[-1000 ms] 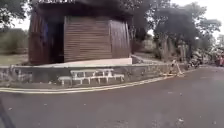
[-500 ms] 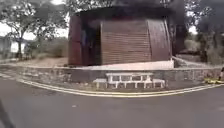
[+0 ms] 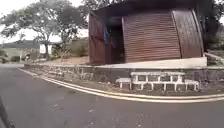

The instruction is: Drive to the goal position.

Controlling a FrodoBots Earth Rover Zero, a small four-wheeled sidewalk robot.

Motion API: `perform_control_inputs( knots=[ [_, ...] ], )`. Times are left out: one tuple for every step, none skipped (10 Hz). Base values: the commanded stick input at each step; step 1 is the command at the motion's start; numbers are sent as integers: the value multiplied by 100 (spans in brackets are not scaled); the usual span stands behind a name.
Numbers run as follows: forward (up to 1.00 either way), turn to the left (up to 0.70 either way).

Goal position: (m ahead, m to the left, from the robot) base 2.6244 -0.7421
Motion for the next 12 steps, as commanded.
perform_control_inputs(
  knots=[
    [50, 2],
    [50, 2],
    [50, 2],
    [50, 2],
    [39, -9],
    [28, -20],
    [17, -31],
    [6, -42],
    [0, -48],
    [0, -47],
    [0, -47],
    [0, -47]
  ],
)
